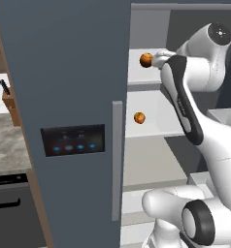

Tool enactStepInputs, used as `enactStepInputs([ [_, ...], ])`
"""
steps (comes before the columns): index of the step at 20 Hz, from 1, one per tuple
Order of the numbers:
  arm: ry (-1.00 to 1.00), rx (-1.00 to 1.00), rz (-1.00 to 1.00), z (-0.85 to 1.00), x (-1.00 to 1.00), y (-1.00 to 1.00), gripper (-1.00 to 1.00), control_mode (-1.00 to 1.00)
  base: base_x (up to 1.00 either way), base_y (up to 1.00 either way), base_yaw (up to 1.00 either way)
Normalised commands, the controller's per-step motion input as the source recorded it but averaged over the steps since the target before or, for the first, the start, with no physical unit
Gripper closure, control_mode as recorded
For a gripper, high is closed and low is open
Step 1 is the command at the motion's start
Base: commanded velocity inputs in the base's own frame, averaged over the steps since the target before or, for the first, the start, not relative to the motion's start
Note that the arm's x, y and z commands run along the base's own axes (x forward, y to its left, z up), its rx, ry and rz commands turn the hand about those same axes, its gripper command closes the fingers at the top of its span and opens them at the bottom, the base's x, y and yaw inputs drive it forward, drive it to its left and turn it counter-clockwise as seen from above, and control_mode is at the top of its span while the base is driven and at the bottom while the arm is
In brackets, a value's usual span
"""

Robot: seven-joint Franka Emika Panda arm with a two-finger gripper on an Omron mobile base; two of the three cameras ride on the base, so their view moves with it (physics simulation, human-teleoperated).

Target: Retrieve the orange and peach from the fridge and place them into the bowl on the dining table.

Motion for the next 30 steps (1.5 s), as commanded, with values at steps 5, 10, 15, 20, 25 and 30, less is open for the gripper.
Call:
enactStepInputs([
  [5,0.0,-0.02,0.04,-0.19,0.5,-0.15,-1.0,-1.0,0.0,0.0,0.0],
  [10,0.0,-0.02,0.09,-0.06,0.55,-0.02,-1.0,-1.0,0.0,0.0,0.0],
  [15,0.0,-0.01,0.1,-0.01,0.58,0.0,-1.0,-1.0,0.0,0.0,0.0],
  [20,0.0,-0.01,0.05,-0.07,0.51,0.0,-1.0,-1.0,0.0,0.0,0.0],
  [25,0.0,0.0,0.0,-0.06,0.53,0.0,-1.0,-1.0,0.0,0.0,0.0],
  [30,0.0,0.0,0.0,-0.03,0.6,0.0,-1.0,-1.0,0.0,0.0,0.0],
])
